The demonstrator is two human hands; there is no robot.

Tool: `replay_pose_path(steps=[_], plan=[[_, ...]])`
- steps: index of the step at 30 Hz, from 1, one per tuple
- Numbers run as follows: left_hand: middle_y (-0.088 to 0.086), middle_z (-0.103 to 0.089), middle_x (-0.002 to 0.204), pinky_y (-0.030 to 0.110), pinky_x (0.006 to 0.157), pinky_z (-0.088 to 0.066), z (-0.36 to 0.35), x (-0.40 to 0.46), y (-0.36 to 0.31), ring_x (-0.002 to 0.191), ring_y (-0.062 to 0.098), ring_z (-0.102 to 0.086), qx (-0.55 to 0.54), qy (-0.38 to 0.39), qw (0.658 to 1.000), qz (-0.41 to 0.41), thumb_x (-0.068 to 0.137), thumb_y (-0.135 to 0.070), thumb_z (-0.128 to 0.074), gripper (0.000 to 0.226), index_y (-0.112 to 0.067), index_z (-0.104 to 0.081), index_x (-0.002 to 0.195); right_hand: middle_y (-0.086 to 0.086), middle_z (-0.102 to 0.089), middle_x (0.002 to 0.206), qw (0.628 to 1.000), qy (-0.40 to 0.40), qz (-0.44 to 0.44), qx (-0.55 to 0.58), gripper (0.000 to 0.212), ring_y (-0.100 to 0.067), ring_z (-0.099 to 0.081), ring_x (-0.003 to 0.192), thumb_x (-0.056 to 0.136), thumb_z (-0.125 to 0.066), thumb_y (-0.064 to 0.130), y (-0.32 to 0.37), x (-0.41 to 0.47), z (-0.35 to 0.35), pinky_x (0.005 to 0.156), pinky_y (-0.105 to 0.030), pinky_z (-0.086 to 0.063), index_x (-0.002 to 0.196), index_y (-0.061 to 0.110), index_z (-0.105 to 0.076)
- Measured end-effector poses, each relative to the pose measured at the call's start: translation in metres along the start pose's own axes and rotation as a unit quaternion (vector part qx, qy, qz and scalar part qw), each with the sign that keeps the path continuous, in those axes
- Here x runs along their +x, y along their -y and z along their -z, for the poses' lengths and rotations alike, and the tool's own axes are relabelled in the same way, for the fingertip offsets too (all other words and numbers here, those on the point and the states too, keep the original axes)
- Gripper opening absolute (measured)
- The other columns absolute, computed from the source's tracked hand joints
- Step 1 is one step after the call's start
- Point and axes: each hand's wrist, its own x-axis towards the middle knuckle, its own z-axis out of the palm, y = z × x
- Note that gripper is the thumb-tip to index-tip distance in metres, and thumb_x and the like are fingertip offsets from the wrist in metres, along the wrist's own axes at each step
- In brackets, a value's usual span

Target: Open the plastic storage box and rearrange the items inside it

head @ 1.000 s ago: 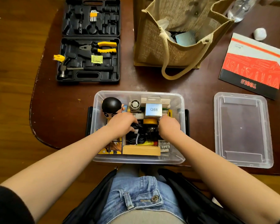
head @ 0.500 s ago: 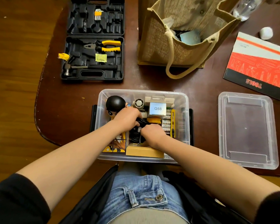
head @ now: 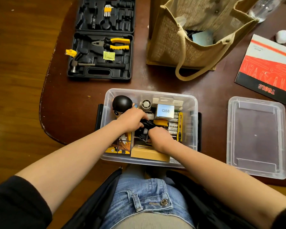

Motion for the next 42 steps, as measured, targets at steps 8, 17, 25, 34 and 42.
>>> replay_pose_path(steps=[8,17,25,34,42], plan=[[0.004,-0.06,0.13,0.039,0.102,-0.043,0.0,-0.002,0.003,0.121,0.022,-0.054,0.002,0.006,1.0,-0.002,0.088,-0.009,-0.061,0.045,-0.025,-0.056,0.131,-0.012,-0.064,0.108,0.999,0.023,0.011,-0.027,0.026,-0.031,-0.062,0.097,0.093,-0.046,0.008,-0.005,0.002,0.004,0.074,-0.036,-0.049,0.115,0.008,-0.061],[0.006,-0.058,0.13,0.04,0.097,-0.045,-0.001,-0.007,0.0,0.119,0.024,-0.053,0.033,-0.018,0.999,-0.002,0.086,-0.009,-0.063,0.048,-0.021,-0.054,0.131,-0.014,-0.067,0.098,0.996,-0.065,-0.046,-0.026,0.015,-0.033,-0.064,0.09,0.091,-0.055,0.008,-0.003,-0.001,0.018,0.065,-0.034,-0.045,0.101,0.004,-0.065],[-0.003,-0.061,0.099,0.03,0.067,-0.043,-0.005,-0.022,-0.01,0.094,0.022,-0.059,0.097,-0.074,0.991,-0.062,0.084,-0.025,-0.065,0.014,-0.022,-0.057,0.096,-0.01,-0.064,0.081,0.995,-0.057,-0.078,0.028,0.018,-0.03,-0.059,0.073,0.085,-0.053,0.005,-0.035,-0.026,0.022,0.06,-0.031,-0.049,0.084,0.009,-0.07],[0.007,-0.066,0.102,0.033,0.064,-0.04,-0.023,-0.007,-0.027,0.094,0.026,-0.063,0.335,0.067,0.938,-0.054,0.092,-0.012,-0.051,0.014,-0.013,-0.063,0.1,-0.009,-0.066,0.105,0.999,-0.014,-0.047,0.007,0.027,-0.03,-0.062,0.094,0.091,-0.046,0.011,-0.007,-0.008,0.005,0.064,-0.033,-0.041,0.114,0.015,-0.06],[0.006,-0.069,0.098,0.031,0.064,-0.037,-0.027,-0.009,-0.024,0.093,0.026,-0.064,0.349,0.054,0.934,-0.047,0.09,-0.015,-0.057,0.011,-0.015,-0.066,0.094,-0.008,-0.064,0.101,0.987,-0.005,-0.091,0.132,0.019,-0.029,-0.061,0.092,0.089,-0.049,0.014,-0.002,0.002,0.003,0.066,-0.032,-0.042,0.103,0.011,-0.061]])
